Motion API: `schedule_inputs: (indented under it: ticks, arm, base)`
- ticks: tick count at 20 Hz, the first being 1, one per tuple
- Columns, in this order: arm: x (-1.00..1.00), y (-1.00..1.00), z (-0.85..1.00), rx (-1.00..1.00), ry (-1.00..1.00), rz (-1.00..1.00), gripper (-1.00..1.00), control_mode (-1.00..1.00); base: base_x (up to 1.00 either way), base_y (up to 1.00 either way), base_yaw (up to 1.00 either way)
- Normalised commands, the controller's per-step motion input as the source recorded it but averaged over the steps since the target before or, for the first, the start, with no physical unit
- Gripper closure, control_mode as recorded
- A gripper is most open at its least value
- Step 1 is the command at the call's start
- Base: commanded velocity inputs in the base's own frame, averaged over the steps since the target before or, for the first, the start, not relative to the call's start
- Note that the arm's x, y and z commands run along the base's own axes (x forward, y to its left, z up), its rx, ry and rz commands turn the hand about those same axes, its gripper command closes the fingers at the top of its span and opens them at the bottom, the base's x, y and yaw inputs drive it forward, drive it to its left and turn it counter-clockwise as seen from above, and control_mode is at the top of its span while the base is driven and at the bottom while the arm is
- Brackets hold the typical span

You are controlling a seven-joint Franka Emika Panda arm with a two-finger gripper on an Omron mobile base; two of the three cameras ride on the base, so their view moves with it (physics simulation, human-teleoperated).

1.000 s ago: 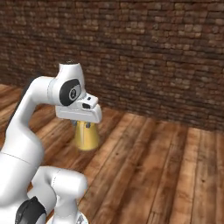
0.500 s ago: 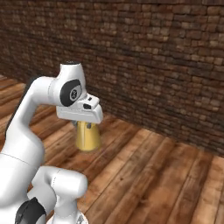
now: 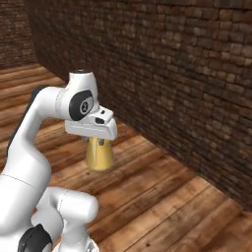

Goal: There is a tray on the dining counter. Grab the cup, mug, and pitcher and place them on the tray. The pitcher may be placed next to the tray if it cannot fit the tray.

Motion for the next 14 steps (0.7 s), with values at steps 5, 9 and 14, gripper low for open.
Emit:
schedule_inputs:
  ticks: [5, 9, 14]
  arm:
    - [0.0, 0.0, 0.0, 0.0, 0.0, 0.0, 1.0, 1.0]
    - [0.0, 0.0, 0.0, 0.0, 0.0, 0.0, 1.0, 1.0]
    - [0.0, 0.0, 0.0, 0.0, 0.0, 0.0, 1.0, 1.0]
  base:
    - [1.0, -0.03, 0.58]
    - [1.0, 0.0, 0.54]
    - [1.0, 0.0, 0.47]
